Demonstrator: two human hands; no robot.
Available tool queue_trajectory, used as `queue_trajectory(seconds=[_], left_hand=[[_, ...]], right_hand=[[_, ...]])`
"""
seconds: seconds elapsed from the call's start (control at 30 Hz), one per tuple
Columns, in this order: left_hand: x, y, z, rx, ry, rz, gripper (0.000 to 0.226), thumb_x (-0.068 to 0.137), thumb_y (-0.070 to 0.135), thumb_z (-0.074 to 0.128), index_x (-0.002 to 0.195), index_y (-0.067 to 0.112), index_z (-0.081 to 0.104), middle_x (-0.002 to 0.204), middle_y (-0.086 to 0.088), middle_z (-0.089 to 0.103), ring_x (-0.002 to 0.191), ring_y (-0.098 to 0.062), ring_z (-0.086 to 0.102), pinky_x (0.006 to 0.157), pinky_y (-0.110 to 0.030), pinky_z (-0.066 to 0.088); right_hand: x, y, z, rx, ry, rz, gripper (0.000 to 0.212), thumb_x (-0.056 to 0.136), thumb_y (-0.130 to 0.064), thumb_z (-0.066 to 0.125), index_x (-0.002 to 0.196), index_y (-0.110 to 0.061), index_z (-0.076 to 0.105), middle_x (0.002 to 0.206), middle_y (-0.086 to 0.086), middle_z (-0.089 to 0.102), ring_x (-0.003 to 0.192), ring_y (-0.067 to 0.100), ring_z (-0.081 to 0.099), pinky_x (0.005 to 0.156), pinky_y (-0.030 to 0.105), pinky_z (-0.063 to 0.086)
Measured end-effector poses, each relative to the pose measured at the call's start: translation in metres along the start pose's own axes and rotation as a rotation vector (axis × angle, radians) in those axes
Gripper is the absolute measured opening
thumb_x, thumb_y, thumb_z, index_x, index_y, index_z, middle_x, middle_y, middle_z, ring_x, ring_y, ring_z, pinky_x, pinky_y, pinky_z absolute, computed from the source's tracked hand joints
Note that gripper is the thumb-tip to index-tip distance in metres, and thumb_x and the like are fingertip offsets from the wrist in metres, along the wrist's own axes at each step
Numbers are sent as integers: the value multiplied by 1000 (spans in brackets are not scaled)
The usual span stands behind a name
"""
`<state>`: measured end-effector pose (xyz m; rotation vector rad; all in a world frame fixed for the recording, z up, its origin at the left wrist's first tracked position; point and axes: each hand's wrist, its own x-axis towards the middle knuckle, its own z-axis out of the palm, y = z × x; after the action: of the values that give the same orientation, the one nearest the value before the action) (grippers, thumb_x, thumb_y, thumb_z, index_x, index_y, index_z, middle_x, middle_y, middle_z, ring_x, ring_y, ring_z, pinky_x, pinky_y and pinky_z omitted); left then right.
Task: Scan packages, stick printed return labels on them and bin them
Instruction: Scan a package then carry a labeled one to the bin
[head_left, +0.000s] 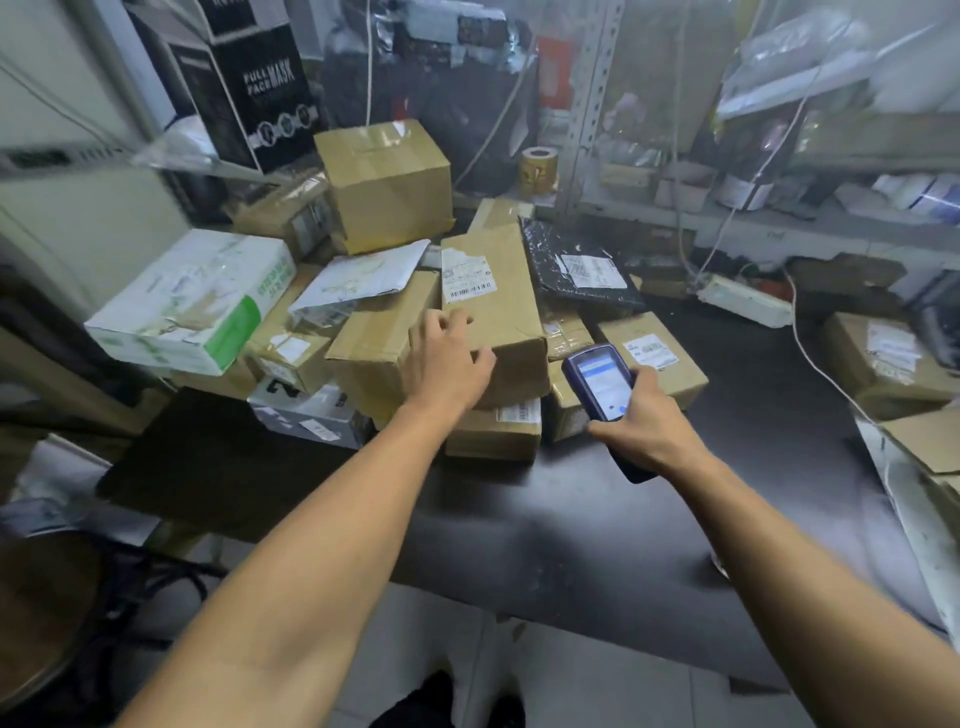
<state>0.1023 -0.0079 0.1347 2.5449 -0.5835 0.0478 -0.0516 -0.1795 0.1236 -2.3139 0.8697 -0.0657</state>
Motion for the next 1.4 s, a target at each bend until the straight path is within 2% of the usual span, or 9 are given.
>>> queue_trajectory(seconds=[0.1,0.27,0.63,0.77,0.9,1.03,1.17,1.27,1.4], left_hand=[[22,1,0,-73,-157,-177,63,91,54,54,146,35,30,145,-8,36,130,-32,42,105,-47,40],[42,-1,18,-352,-391,-260,92,83,66,63,155,41,13,155,-14,35,142,-36,32,115,-46,32],[38,-2,32,-705,-252,-370,90,82,39,79,154,38,27,150,-1,44,141,-26,34,115,-39,31],[18,12,35,-655,-177,-363,88,84,29,79,154,38,27,146,-5,48,138,-25,37,114,-34,30],[-4,32,34,-440,-131,-287,82,90,25,72,155,40,24,157,-11,30,144,-29,27,117,-42,23],[-20,46,25,-218,-86,-207,79,89,31,71,155,35,26,143,-7,42,131,-32,43,107,-47,37],[-23,46,18,-98,-133,-141,101,86,37,74,157,39,2,140,-10,42,131,-32,35,106,-51,38],[-10,38,9,-181,-180,-229,113,76,36,83,157,33,3,145,-13,35,136,-33,29,110,-48,33],[4,24,4,-405,-277,-354,95,74,31,84,147,34,24,140,-10,35,128,-33,38,108,-45,34]], right_hand=[[3,-11,-7,12,25,-1,60,73,-25,76,111,-23,30,108,5,56,92,25,57,71,35,45],[8,-22,-13,-16,20,25,64,72,-28,78,113,-24,30,107,3,56,91,24,58,73,37,51],[-2,-8,-16,11,63,100,74,75,-29,81,130,-15,34,115,4,54,97,23,55,76,33,44],[-14,4,-26,12,71,101,80,75,-30,81,136,-14,31,121,8,53,101,25,54,79,34,45],[-30,21,-39,13,58,90,79,75,-31,81,134,-15,31,121,9,53,102,25,55,83,38,49],[-41,34,-47,7,20,77,73,73,-32,80,126,-17,32,116,8,55,99,26,57,83,38,50],[-43,34,-48,18,-27,64,74,75,-33,79,130,-15,33,113,5,54,99,25,56,80,34,46],[-37,27,-48,4,-58,59,74,75,-35,79,129,-13,33,110,4,54,97,23,56,77,33,45],[-23,15,-48,-27,-64,62,67,74,-36,79,121,-14,37,104,4,56,92,22,57,75,34,48]])
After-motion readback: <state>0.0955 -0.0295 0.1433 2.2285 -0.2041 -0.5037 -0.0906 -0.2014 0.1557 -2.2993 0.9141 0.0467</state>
